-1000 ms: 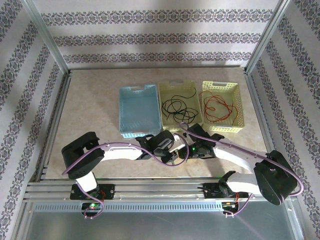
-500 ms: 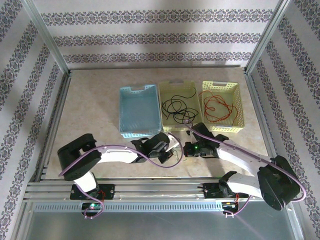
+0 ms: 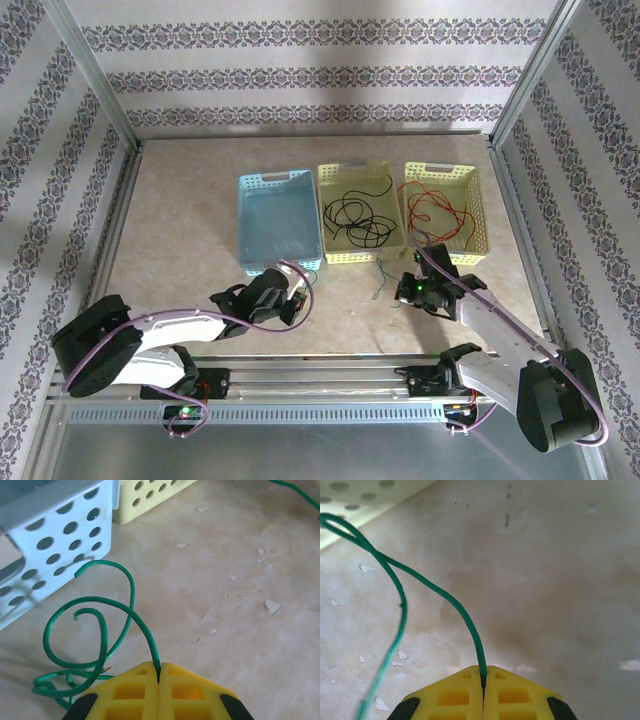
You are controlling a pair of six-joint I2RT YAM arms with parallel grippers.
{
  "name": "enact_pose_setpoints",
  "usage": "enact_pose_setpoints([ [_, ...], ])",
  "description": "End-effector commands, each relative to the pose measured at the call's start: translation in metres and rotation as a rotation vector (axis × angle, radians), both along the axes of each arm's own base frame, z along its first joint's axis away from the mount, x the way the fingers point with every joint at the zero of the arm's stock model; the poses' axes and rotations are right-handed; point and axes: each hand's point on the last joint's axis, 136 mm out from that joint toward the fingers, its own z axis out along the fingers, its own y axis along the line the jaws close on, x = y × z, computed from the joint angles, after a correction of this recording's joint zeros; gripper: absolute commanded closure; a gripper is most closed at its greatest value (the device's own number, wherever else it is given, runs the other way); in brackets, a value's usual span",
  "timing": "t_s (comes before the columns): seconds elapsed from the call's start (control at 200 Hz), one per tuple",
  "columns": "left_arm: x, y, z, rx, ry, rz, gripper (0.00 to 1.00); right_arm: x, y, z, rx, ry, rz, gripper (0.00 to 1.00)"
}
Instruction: Untangle the cables
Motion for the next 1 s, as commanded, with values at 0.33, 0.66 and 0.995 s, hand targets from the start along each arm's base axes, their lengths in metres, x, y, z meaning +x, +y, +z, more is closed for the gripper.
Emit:
enact_pose_setpoints([
  [0.33,0.009,-0.005,0.022,-0.123,-0.019,0.042,1.0,0.024,0.113,0.105,0.148,-0.317,0.434,1.0],
  [0.66,0.007,0.002,0.038,-0.185,-0.043,0.059,1.0,0.134,0.22,0.102,0.215,-0.291,0.412,1.0],
  [0.995,0.013,0.016,0.058,-0.237,-0.081,0.13,1.0,0.151,0.259,0.108,0.233,-0.325,0.447,0.52],
])
